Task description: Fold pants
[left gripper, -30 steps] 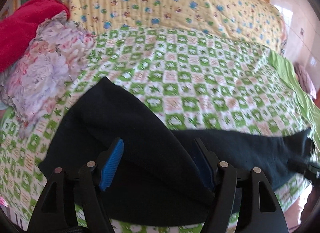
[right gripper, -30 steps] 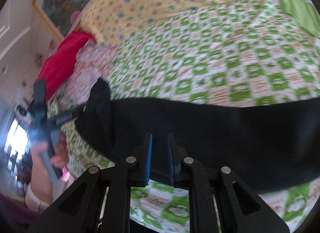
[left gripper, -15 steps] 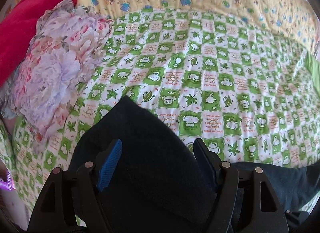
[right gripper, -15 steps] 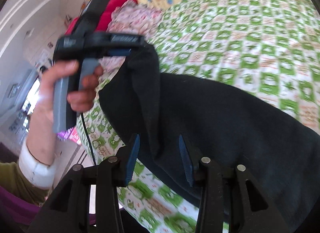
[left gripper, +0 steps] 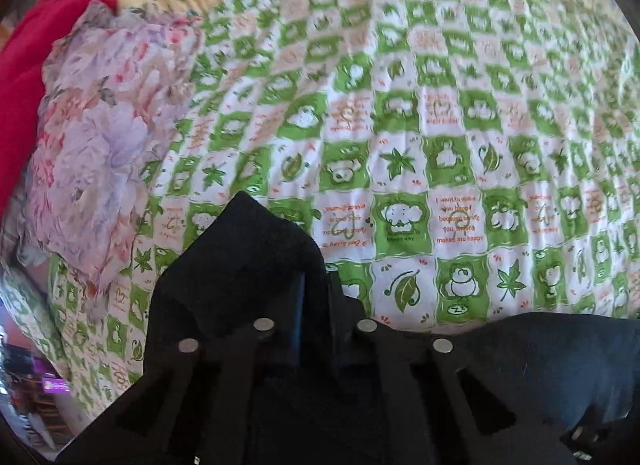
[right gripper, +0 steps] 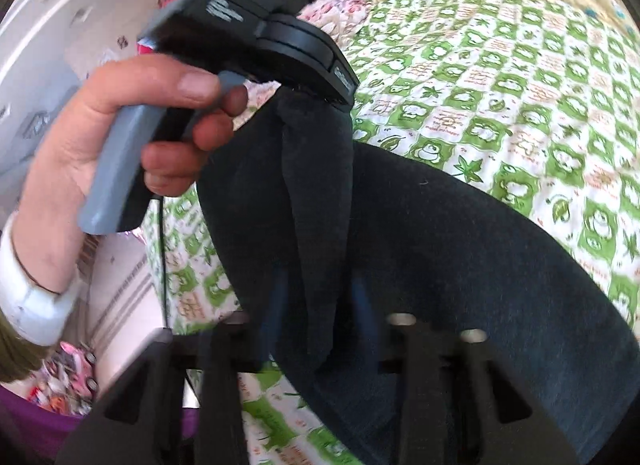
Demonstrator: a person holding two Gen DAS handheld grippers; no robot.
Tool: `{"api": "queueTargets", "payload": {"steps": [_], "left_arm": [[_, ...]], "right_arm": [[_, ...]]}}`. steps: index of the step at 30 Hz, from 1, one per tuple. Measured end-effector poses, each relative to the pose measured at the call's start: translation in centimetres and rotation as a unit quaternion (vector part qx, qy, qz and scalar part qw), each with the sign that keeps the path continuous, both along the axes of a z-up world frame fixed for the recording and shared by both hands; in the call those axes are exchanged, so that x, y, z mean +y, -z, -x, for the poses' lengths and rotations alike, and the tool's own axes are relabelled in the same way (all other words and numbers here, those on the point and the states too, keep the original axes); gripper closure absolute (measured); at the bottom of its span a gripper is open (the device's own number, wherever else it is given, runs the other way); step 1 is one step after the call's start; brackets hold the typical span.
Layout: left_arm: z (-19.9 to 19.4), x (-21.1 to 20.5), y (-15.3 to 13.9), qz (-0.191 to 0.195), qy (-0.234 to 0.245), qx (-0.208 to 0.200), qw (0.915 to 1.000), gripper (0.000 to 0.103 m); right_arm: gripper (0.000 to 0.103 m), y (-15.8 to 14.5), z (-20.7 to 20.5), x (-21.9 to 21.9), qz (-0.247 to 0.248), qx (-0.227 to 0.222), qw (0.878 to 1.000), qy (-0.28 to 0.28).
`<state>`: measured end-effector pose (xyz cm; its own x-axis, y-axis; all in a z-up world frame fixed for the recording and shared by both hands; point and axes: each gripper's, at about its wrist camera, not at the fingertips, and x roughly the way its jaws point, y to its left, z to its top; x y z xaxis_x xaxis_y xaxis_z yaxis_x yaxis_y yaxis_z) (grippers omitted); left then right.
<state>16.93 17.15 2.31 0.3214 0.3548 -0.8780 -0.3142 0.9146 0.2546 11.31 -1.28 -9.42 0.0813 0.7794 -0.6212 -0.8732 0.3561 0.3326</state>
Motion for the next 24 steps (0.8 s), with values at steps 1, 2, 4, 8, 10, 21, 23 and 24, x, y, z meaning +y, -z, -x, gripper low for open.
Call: {"api": "queueTargets", "payload": {"steps": [1, 2, 4, 8, 10, 21, 23, 24], "left_arm": [[0.9, 0.3, -0.5, 0.009, -0.005, -0.02, 0.9997, 0.098], [1.8, 0.6, -1.0, 0.018, -0.009, -0.039, 0.999, 0.099], [4.4, 1.2, -2.8, 0.049, -0.018, -0.101, 0.9935, 0.099], [9.4, 2.9, -4.9, 0.103, -0.05, -0.186, 0.9758, 0.099], [11.3, 3.8, -5.2, 0.125, -0.068, -0.212, 0.9668, 0.099], [20.0, 7.5, -2.0, 0.201, -0.149, -0.273, 0.929, 0.099], [20.9, 7.8, -1.1, 0.203, -0.157, -0.271, 0.9276, 0.099], [21.3, 8.0, -0.6, 0.207, -0.161, -0.27, 0.9265, 0.099]], "right_arm": [[0.096, -0.1, 0.1, 0.1, -0.001, -0.004, 1.0, -0.004], [0.096, -0.3, 0.3, -0.1, -0.007, -0.006, 1.0, -0.008], [0.097, -1.0, 0.7, -0.5, -0.027, -0.011, 0.999, -0.016], [0.097, -2.4, 1.8, -0.9, -0.039, -0.038, 0.998, -0.027], [0.097, -2.9, 2.3, -0.8, -0.04, -0.05, 0.997, -0.037], [0.097, -2.5, 5.3, 0.1, 0.002, -0.127, 0.988, -0.086], [0.097, -2.3, 5.7, 0.5, 0.013, -0.136, 0.986, -0.091], [0.097, -2.3, 5.8, 0.6, 0.015, -0.138, 0.986, -0.092]]}}
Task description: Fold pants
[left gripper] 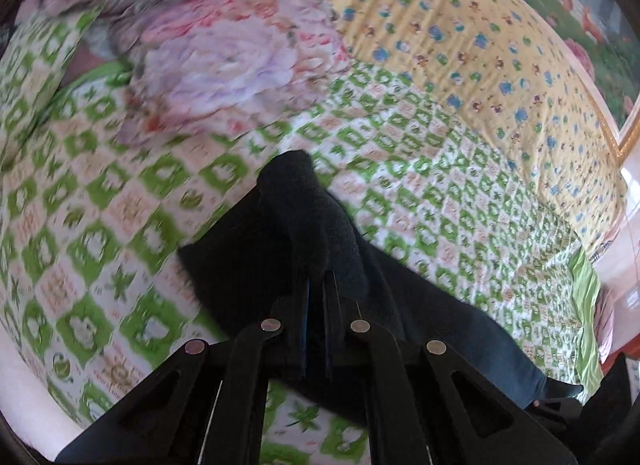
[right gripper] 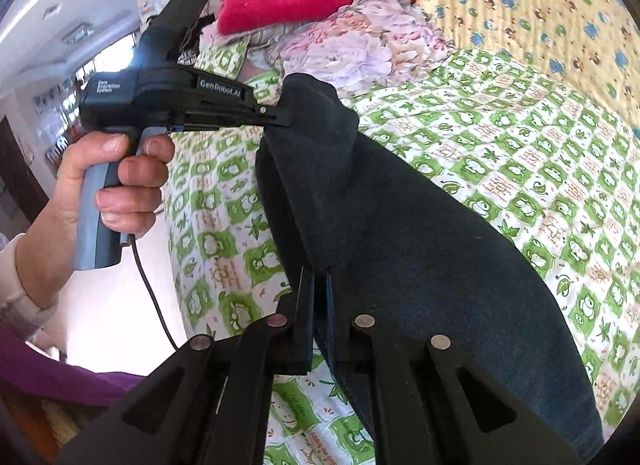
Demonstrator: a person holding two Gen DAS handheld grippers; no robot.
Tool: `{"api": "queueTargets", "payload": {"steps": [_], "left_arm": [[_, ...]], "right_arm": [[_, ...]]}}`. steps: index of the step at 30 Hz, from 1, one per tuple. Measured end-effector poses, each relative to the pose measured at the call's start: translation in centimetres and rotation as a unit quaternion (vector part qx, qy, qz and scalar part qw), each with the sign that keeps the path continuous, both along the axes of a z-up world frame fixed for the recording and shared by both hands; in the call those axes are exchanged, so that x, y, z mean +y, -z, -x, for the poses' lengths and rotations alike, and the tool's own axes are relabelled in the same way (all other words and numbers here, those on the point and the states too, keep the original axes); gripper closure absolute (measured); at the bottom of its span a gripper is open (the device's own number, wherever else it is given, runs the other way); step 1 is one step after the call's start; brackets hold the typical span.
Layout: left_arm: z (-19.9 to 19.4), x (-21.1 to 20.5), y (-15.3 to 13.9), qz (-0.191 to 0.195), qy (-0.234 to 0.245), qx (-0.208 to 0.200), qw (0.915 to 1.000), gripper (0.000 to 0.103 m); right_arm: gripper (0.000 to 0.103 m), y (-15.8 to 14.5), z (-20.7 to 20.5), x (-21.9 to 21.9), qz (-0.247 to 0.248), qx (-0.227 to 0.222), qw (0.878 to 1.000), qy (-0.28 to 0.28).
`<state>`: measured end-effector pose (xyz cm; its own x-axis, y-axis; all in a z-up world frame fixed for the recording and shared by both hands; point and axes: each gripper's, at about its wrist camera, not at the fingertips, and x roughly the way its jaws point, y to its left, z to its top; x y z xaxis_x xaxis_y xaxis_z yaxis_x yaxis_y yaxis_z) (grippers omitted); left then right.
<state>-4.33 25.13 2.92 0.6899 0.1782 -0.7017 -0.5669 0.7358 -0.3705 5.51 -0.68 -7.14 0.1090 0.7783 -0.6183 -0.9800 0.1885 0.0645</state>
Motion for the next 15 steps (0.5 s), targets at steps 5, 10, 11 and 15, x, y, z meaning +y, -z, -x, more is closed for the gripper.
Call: {"api": "queueTargets", "payload": {"steps": [5, 10, 11, 15], "left_arm": [[1.7, 0.8, 1.8, 0.022, -0.012, 0.002, 0.9997, 0.099], [2.7, 0.8, 2.7, 0.023, -0.013, -0.001, 0.9997, 0.099], [2.8, 0.8, 2.9, 0.025, -0.013, 0.0, 0.9996, 0.099], [3.0, 1.1, 4.4, 0.041, -0.018, 0.009, 0.999, 0.099]], "right_arm": [[0.097, 0.2, 0.8, 0.8, 0.017, -0.021, 1.0, -0.008], [0.097, 1.0, 2.2, 1.4, 0.042, -0.05, 0.998, -0.021], [0.097, 1.2, 2.3, 1.5, 0.047, -0.055, 0.997, -0.022], [0.097, 2.1, 2.2, 2.0, 0.064, -0.065, 0.996, -0.012]]}}
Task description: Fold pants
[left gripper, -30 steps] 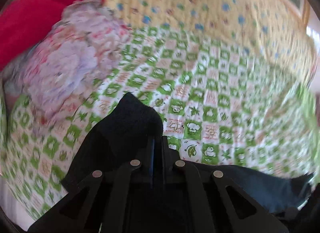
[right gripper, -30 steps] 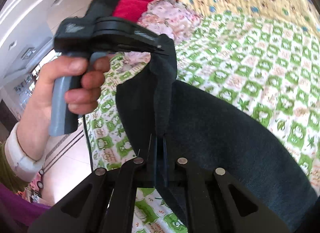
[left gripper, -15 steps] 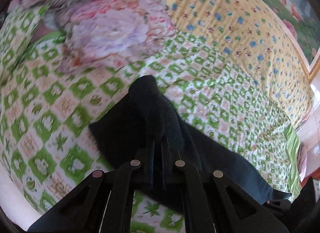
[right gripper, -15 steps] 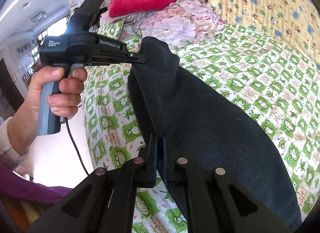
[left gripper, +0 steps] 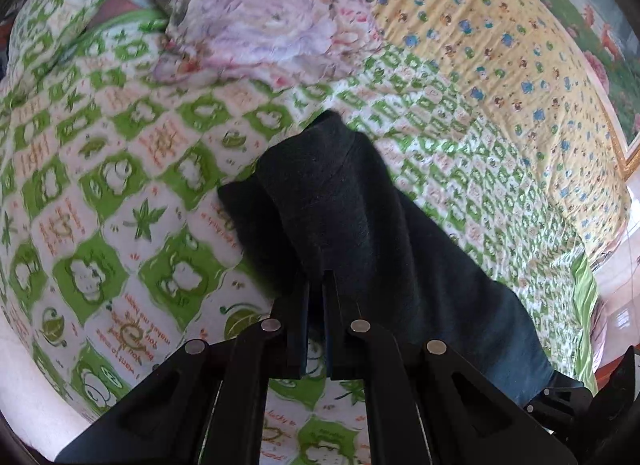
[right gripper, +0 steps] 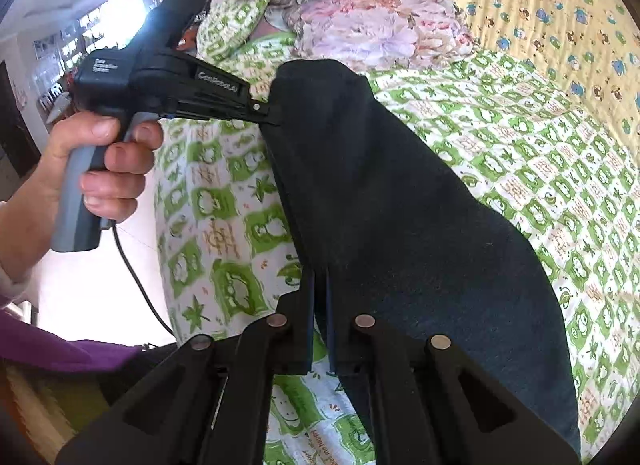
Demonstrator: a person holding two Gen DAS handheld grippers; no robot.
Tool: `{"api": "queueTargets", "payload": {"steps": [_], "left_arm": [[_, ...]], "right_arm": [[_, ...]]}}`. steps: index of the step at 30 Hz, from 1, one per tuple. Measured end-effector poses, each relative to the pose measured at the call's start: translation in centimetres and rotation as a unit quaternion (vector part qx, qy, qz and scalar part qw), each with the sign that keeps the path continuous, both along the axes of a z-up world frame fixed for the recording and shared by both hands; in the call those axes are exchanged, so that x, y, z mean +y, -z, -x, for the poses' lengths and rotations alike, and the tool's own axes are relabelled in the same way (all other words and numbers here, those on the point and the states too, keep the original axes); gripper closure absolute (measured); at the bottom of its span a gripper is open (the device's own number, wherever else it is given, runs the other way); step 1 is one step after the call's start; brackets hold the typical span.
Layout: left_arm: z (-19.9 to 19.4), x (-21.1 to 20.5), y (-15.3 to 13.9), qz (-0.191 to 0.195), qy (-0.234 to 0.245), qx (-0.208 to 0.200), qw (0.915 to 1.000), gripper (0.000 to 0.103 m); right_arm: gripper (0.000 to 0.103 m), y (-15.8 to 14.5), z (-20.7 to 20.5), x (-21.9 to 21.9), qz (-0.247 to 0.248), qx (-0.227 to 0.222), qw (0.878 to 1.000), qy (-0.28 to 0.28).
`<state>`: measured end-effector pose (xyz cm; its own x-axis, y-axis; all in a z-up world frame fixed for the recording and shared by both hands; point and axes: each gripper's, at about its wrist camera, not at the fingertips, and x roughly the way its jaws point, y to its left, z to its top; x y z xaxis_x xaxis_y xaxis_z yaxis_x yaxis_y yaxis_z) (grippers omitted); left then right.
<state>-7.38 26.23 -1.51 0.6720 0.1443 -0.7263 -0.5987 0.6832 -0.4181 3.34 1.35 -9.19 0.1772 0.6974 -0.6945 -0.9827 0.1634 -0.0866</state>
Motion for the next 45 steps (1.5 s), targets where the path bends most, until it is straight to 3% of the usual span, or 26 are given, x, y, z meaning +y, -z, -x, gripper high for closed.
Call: {"api": "queueTargets", "payload": {"steps": [9, 15, 19, 23, 27, 29, 35, 38, 40, 45], "left_arm": [[1.3, 0.0, 0.0, 0.002, -0.004, -0.004, 1.0, 0.09], [2.1, 0.8, -0.8, 0.005, -0.01, -0.009, 0.9999, 0.089], [2.2, 1.2, -1.0, 0.009, -0.014, -0.008, 0.9998, 0.088], [2.3, 1.3, -1.0, 0.011, -0.016, -0.007, 0.9998, 0.076], [2.2, 1.5, -1.4, 0.009, -0.02, -0.008, 0.9997, 0.071], [2.0, 1.8, -1.4, 0.009, -0.025, -0.007, 0.9996, 0.061], [1.3, 3.0, -1.1, 0.014, -0.035, 0.004, 0.9993, 0.055], [0.8, 3.7, -0.7, 0.019, -0.035, 0.007, 0.9992, 0.053], [0.4, 4.0, -0.3, 0.024, -0.031, 0.01, 0.9992, 0.052], [-0.6, 4.6, 0.6, 0.034, -0.016, 0.013, 0.9992, 0.052]], "right_arm": [[0.088, 0.3, -0.8, -0.2, -0.003, 0.035, 0.999, 0.024], [0.088, -1.0, -1.8, -1.7, -0.044, 0.104, 0.993, 0.039], [0.088, -2.0, -2.9, -2.6, -0.067, 0.124, 0.988, 0.06], [0.088, -2.7, -4.2, -3.1, -0.082, 0.138, 0.984, 0.08], [0.087, -3.0, -5.5, -3.8, -0.093, 0.148, 0.98, 0.099], [0.087, -3.1, -6.4, -4.0, -0.1, 0.157, 0.976, 0.112], [0.087, -3.5, -10.4, -5.2, -0.124, 0.199, 0.959, 0.162], [0.081, -3.8, -13.1, -5.1, -0.127, 0.223, 0.949, 0.181], [0.063, -3.8, -14.7, -4.4, -0.122, 0.236, 0.947, 0.18], [0.062, -2.8, -18.2, -1.5, -0.081, 0.273, 0.946, 0.153]]}}
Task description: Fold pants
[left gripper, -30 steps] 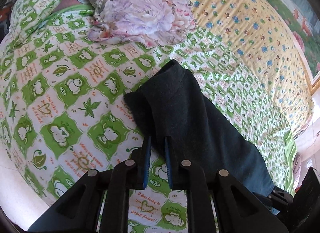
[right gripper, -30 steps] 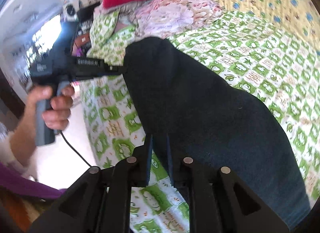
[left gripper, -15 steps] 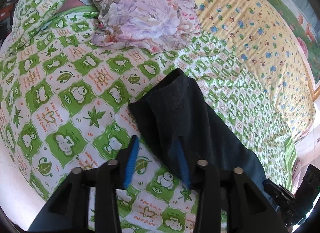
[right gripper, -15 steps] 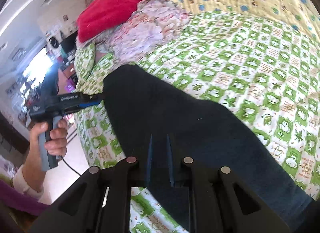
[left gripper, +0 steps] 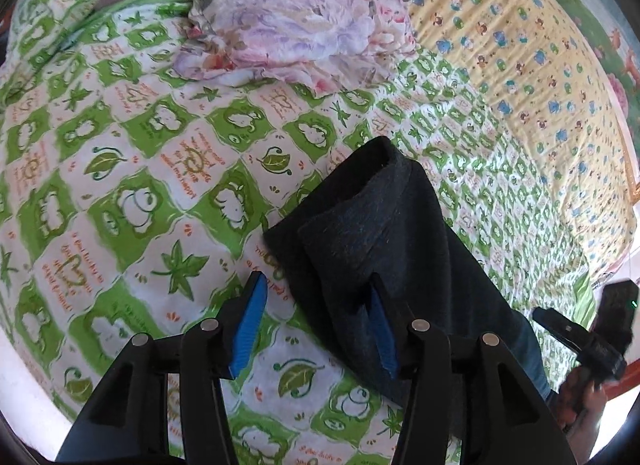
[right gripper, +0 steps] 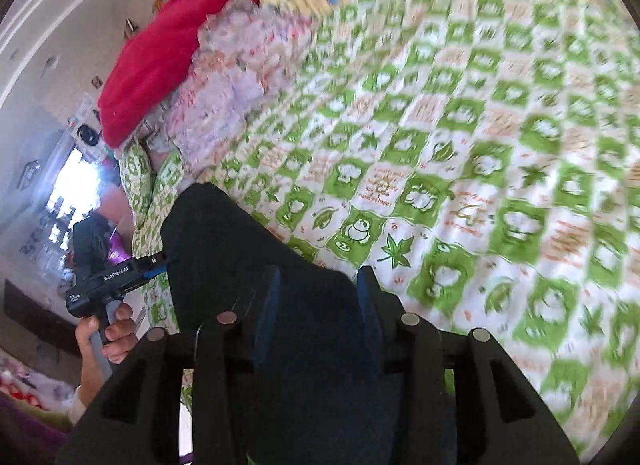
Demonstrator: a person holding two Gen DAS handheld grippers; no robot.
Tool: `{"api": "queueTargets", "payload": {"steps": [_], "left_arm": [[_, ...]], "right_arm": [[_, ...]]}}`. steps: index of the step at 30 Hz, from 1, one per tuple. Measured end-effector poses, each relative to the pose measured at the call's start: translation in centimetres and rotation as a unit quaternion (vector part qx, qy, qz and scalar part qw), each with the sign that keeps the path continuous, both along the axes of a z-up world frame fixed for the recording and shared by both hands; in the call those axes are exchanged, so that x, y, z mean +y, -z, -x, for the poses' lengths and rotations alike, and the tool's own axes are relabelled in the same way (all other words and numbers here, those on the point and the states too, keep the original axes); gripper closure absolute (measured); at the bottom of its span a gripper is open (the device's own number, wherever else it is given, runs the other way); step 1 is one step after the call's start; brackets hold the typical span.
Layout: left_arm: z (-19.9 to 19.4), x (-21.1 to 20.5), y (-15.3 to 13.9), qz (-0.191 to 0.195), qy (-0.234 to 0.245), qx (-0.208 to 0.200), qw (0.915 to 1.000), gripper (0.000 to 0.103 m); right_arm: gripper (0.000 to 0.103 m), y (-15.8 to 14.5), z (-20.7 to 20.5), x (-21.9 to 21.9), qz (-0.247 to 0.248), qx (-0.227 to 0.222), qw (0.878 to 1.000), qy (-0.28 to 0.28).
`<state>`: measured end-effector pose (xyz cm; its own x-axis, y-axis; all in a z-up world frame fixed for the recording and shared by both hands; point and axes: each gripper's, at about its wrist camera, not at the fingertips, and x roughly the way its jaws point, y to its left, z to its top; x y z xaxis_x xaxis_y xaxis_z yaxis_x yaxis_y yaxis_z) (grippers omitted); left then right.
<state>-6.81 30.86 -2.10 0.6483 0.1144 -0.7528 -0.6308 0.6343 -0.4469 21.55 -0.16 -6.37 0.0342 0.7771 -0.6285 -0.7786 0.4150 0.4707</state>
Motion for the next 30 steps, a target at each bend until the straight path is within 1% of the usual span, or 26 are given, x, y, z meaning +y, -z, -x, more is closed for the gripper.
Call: {"api": "queueTargets", "payload": {"steps": [5, 7, 10, 11, 12, 13, 14, 15, 16, 17, 18, 19, 20, 21, 22, 23, 25, 26, 27, 28, 30], "left_arm": [[-0.6, 0.7, 0.6, 0.01, 0.016, -0.011, 0.9998, 0.052], [-0.9, 0.9, 0.8, 0.011, 0.026, -0.016, 0.9995, 0.052], [-1.5, 1.0, 1.1, 0.009, 0.042, -0.018, 0.9989, 0.052], [-1.7, 0.9, 1.2, 0.005, 0.045, -0.017, 0.9988, 0.052], [-2.0, 0.8, 1.2, 0.0, 0.047, -0.014, 0.9988, 0.052], [-2.3, 0.6, 1.2, -0.008, 0.049, -0.014, 0.9987, 0.052], [-2.6, 0.4, 1.1, -0.017, 0.05, -0.012, 0.9985, 0.053], [-3.0, 0.0, 1.0, -0.033, 0.051, -0.01, 0.9981, 0.058], [-3.1, -0.2, 0.9, -0.042, 0.055, -0.011, 0.9975, 0.066], [-3.1, -0.5, 0.7, -0.049, 0.058, -0.015, 0.997, 0.076], [-2.9, -0.8, 0.2, -0.058, 0.057, -0.024, 0.9964, 0.078], [-2.4, -1.3, -0.7, -0.071, 0.056, -0.039, 0.9951, 0.083], [-2.0, -1.6, -1.4, -0.078, 0.056, -0.048, 0.9942, 0.084], [-1.4, -2.0, -2.2, -0.087, 0.054, -0.059, 0.993, 0.084], [-0.7, -2.4, -3.1, -0.098, 0.051, -0.07, 0.9915, 0.084], [-0.1, -2.8, -3.9, -0.11, 0.048, -0.078, 0.9898, 0.084], [1.0, -3.4, -5.5, -0.136, 0.039, -0.091, 0.9857, 0.084], [1.4, -3.5, -6.0, -0.145, 0.036, -0.094, 0.9843, 0.084], [1.8, -3.4, -6.5, -0.154, 0.031, -0.098, 0.9827, 0.084], [2.0, -3.3, -6.6, -0.159, 0.028, -0.097, 0.9821, 0.084], [2.3, -2.5, -6.1, -0.159, 0.024, -0.085, 0.9833, 0.084]], "right_arm": [[0.062, 2.1, -2.7, 2.5, 0.032, 0.057, 0.996, -0.054], [0.062, 3.0, -3.8, 3.1, 0.031, 0.097, 0.992, -0.077], [0.062, 5.0, -5.4, 3.7, 0.046, 0.161, 0.98, -0.109], [0.063, 5.4, -5.5, 3.8, 0.047, 0.173, 0.977, -0.117], [0.068, 5.6, -5.6, 3.7, 0.042, 0.177, 0.976, -0.121], [0.076, 5.7, -5.5, 3.7, 0.045, 0.172, 0.977, -0.122], [0.082, 5.6, -5.2, 3.9, 0.049, 0.166, 0.977, -0.125], [0.085, 5.5, -5.0, 3.9, 0.048, 0.163, 0.977, -0.127], [0.087, 5.1, -4.2, 4.2, 0.057, 0.142, 0.98, -0.127], [0.088, 4.3, -3.2, 4.3, 0.067, 0.106, 0.984, -0.126], [0.089, 3.6, -2.6, 4.5, 0.073, 0.078, 0.987, -0.122], [0.09, 2.4, -1.7, 4.5, 0.079, 0.037, 0.99, -0.114], [0.092, 1.0, -0.5, 4.4, 0.081, -0.012, 0.991, -0.103], [0.098, -0.5, 0.8, 4.3, 0.085, -0.068, 0.989, -0.095], [0.098, -1.7, 2.0, 4.4, 0.091, -0.127, 0.984, -0.088], [0.098, -2.9, 4.2, 4.7, 0.106, -0.205, 0.97, -0.078], [0.098, -3.6, 7.0, 5.2, 0.119, -0.306, 0.942, -0.063], [0.098, -3.7, 8.2, 5.6, 0.12, -0.346, 0.929, -0.058], [0.098, -3.7, 8.8, 6.0, 0.12, -0.37, 0.92, -0.055], [0.098, -3.6, 8.9, 6.5, 0.116, -0.372, 0.919, -0.053], [0.098, -3.0, 8.1, 7.6, 0.108, -0.357, 0.927, -0.049]]}}
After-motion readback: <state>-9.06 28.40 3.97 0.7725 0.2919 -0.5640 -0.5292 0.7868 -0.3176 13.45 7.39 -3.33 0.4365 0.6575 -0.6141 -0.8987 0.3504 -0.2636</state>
